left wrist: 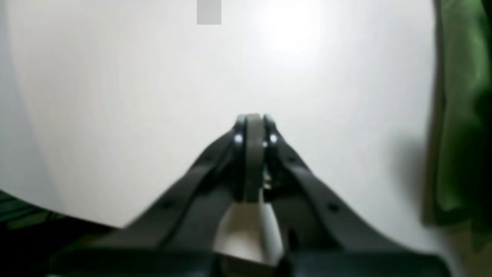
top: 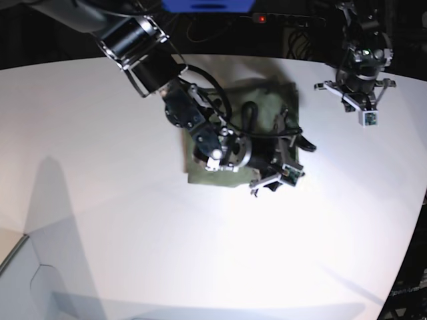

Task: Layout the t-shirt on the table in an organized manner, then fold the t-shirt properly
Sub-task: 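Grasp the bundle's opposite edges with both grippers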

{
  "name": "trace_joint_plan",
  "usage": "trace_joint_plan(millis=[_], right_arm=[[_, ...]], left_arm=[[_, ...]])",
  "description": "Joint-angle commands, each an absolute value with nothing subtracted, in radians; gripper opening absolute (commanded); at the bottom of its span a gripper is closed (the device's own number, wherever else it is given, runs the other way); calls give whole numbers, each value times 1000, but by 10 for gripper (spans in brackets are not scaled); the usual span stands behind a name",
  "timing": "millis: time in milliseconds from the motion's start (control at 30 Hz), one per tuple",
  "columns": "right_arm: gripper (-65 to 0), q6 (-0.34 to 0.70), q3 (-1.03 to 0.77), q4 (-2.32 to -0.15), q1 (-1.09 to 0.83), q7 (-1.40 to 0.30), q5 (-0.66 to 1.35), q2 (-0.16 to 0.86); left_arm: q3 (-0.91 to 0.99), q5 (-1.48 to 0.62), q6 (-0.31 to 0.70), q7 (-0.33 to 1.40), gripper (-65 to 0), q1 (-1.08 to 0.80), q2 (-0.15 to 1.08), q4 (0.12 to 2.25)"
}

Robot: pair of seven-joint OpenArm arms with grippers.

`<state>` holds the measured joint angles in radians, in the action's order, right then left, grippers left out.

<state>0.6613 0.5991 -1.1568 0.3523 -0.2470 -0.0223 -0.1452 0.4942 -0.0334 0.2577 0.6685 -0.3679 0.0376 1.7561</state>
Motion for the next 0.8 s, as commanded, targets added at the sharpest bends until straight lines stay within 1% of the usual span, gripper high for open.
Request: trace_joint_plan(millis=[0, 67, 133, 200, 233, 300, 367, 433, 467, 533, 667, 700, 767], right_arm=[[-328, 631, 562, -1222, 371, -208, -1, -157], [-327, 607, 490, -1302, 344, -209, -2, -157], [-324, 607, 400, -1385, 311, -248, -2, -157], [-299, 607, 317, -1465, 277, -302, -2, -157], [-278, 607, 274, -1504, 255, -328, -2, -148], [-228, 607, 216, -1575, 217, -380, -2, -122], [-194, 607, 180, -1627, 168, -409, -2, -90], [-198, 607, 147, -1646, 110, -412, -2, -59], [-207, 607, 133, -1641, 87, -412, -2, -50], [-248, 607, 107, -1623, 47, -412, -2, -53], [-400, 607, 105, -1569, 1, -410, -1, -61], [-431, 607, 113, -1550, 1, -410, -1, -73], [-469, 607, 114, -1511, 1, -410, -1, -87]], left_arm=[[496, -36, 255, 648, -649, -369, 45, 1785], [512, -38, 255, 648, -646, -367, 44, 1813], [527, -73, 257, 648, -644, -366, 36, 1851], [530, -151, 257, 650, -643, -366, 42, 1886], [526, -206, 257, 650, -632, -367, 44, 1897], [527, -306, 257, 650, -582, -364, 45, 1906], [522, -383, 257, 650, -504, -361, 54, 1908], [519, -450, 257, 667, -425, -358, 62, 1908], [519, -481, 257, 688, -413, -349, 65, 1908], [529, -516, 257, 722, -418, -332, 67, 1908], [532, -533, 257, 779, -439, -311, 67, 1908], [532, -533, 257, 780, -440, -311, 67, 1910], [532, -533, 257, 783, -437, -311, 67, 1911]])
